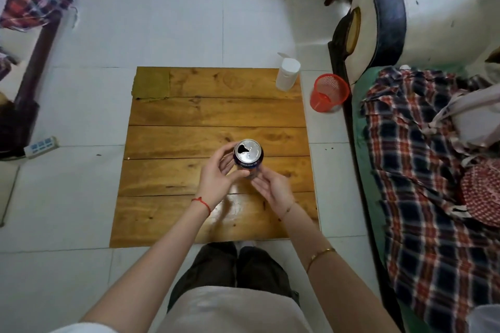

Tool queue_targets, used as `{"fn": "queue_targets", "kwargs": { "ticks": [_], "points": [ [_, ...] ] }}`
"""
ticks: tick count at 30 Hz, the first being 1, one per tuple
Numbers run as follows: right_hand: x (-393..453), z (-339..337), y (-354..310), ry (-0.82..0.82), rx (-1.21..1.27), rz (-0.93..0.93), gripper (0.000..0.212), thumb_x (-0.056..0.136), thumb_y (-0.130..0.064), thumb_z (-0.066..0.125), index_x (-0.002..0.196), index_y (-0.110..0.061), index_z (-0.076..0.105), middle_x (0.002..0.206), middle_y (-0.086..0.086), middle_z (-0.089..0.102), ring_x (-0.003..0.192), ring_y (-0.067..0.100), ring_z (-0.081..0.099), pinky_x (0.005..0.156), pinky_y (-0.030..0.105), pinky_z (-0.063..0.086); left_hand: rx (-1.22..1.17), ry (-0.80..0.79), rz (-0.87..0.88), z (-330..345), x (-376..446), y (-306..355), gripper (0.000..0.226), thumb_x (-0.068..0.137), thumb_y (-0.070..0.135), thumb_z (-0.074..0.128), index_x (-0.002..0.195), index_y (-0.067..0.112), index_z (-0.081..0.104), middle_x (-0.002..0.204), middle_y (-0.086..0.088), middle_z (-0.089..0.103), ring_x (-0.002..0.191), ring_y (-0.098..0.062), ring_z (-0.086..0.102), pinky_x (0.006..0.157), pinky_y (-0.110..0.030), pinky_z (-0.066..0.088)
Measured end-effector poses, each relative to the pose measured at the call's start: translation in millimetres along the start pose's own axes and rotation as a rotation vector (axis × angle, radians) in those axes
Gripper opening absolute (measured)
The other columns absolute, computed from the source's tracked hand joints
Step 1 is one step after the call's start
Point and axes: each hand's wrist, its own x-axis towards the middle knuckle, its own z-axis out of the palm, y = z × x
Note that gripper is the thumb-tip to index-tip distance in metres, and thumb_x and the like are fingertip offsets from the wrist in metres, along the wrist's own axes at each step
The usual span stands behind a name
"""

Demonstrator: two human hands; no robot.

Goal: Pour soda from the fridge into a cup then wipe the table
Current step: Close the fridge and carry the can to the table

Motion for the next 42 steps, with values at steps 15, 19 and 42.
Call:
{"fn": "queue_targets", "kwargs": {
  "ticks": [15, 19, 42],
  "points": [
    [137.9, -55.2, 48.1, 0.096, -0.049, 0.102, 0.034, 0.101, -0.011, 0.043, 0.131, 0.003, 0.054, 0.124, 0.020, 0.063, 0.110, 0.026, 0.063, 0.093, 0.033, 0.050, -0.034, 0.038, -0.098, 30.6, 82.1, -140.8, 0.066, 0.067, -0.017, 0.077, 0.122, 0.014, 0.058, 0.127, 0.006, 0.064, 0.126, -0.014, 0.057, 0.108, -0.032, 0.045],
    [163.6, -66.7, 63.1, 0.135, -0.083, 0.102, 0.033, 0.101, -0.009, 0.043, 0.129, 0.005, 0.055, 0.123, 0.022, 0.064, 0.116, 0.031, 0.062, 0.100, 0.039, 0.051, -0.027, 0.057, -0.101, 35.3, 91.2, -168.9, 0.066, 0.066, -0.017, 0.078, 0.115, 0.023, 0.059, 0.121, 0.012, 0.065, 0.122, -0.012, 0.060, 0.108, -0.036, 0.046],
    [171.2, -83.3, 90.3, 0.181, -1.074, -0.280, 0.045, 0.093, -0.008, 0.049, 0.137, -0.014, 0.054, 0.119, 0.007, 0.069, 0.107, 0.024, 0.065, 0.089, 0.019, 0.041, 0.366, 0.002, 0.005, 37.3, 89.8, -210.6, 0.074, 0.077, 0.010, 0.081, 0.141, 0.022, 0.046, 0.139, 0.011, 0.054, 0.130, -0.002, 0.047, 0.112, -0.027, 0.038]
  ]
}}
